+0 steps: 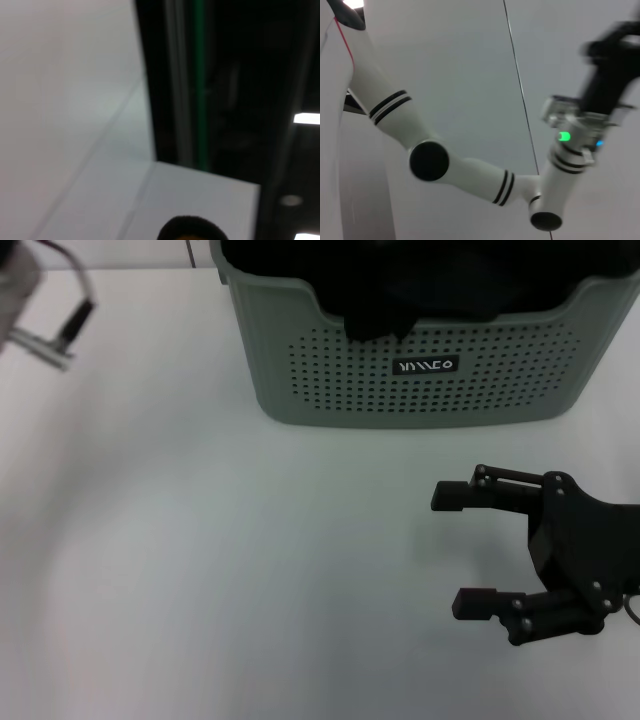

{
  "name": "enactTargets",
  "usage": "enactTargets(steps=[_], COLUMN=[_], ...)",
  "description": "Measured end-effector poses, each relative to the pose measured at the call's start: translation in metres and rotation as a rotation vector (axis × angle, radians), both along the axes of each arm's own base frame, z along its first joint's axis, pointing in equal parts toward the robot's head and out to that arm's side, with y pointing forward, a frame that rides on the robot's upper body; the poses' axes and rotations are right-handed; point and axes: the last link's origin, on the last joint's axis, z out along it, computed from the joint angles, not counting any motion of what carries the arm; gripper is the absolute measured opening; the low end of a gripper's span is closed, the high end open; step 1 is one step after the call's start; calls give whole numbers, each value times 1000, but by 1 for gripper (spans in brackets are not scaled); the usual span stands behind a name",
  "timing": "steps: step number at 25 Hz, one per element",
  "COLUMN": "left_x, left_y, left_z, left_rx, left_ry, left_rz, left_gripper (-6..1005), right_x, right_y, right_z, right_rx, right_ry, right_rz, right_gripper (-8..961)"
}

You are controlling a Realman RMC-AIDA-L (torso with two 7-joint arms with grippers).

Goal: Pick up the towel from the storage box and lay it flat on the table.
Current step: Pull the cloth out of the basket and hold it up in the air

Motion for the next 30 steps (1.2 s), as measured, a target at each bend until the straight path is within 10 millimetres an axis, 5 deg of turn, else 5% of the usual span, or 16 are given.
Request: enactTargets(steps=[4, 9, 21, 30], left_x=[6, 14, 11, 15], left_y=[-29, -40, -43, -47], left_z=[17, 22, -26, -24], left_rx=[-25, -77, -263, -177], left_ry=[30, 138, 540, 694], left_rz=[-216, -344, -448, -558], left_gripper=[6, 7, 9, 10], right_x=[-4, -7, -2, 12], right_y=[3, 6, 9, 11], right_z=[0, 4, 15, 25], right_rx=[5, 22, 80, 73], right_ry=[10, 38, 74, 15], right_rz=[6, 1, -34, -56], right_gripper=[854, 855, 855, 854])
